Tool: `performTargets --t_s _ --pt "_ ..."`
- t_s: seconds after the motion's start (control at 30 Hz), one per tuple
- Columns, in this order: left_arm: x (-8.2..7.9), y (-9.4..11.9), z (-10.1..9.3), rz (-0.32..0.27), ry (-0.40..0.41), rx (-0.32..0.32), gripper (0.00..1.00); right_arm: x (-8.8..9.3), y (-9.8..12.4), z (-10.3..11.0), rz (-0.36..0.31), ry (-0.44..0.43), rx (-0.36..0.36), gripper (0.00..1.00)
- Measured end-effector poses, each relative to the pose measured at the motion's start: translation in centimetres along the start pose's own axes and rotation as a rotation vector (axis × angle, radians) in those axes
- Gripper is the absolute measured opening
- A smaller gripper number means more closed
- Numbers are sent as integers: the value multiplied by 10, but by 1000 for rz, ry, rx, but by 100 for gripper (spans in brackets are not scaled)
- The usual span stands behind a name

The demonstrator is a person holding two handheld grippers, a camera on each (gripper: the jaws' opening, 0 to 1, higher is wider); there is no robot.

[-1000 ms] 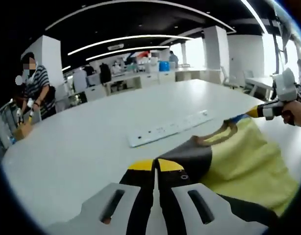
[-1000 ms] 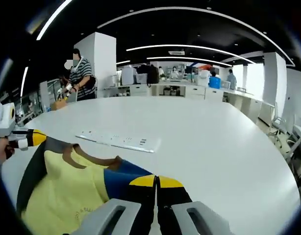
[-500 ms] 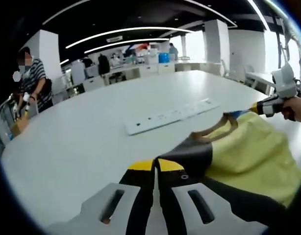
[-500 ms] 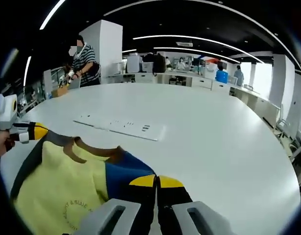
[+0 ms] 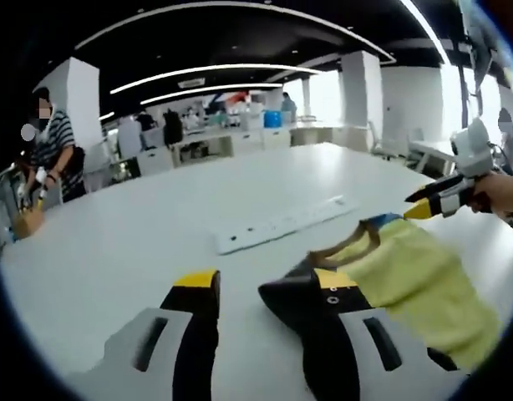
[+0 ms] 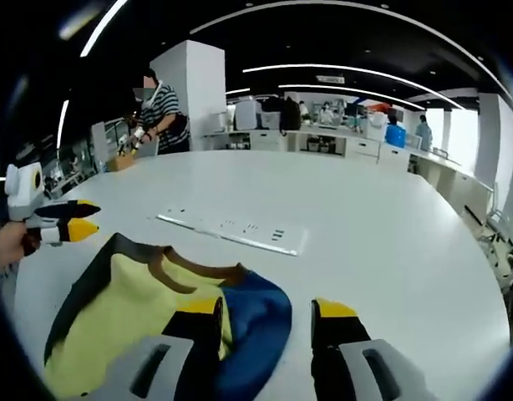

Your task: Fold the garment on the visible template until the final outline fits inside the template.

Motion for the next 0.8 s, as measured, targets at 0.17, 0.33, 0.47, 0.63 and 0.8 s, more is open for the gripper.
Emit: performTargets --t_s 0.17,0.33,0.47,0.63,0.8 --pt "-3 17 -5 0 27 34 51 3 14 19 38 20 -51 50" --pt "-3 36 -16 2 1 74 54 12 26 31 65 20 -72 53" --pt "4 55 -32 16 -36 123 55 24 38 41 80 -2 -79 54" --pt "15 76 -47 42 -56 177 54 37 54 51 87 -25 -92 53" --pt "24 93 -55 50 -72 204 51 53 66 61 107 -27 -118 52"
Point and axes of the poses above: the point that each gripper's makers call its tool centre point, and the gripper's own axes: y roughly backward along the fingers, z roughly to its left, x roughly out of its underside, the point moved 2 cm from there along y, roughly backward along the fingers, and after that the axes turned 8 degrees about -x, right-handed, at the moved point
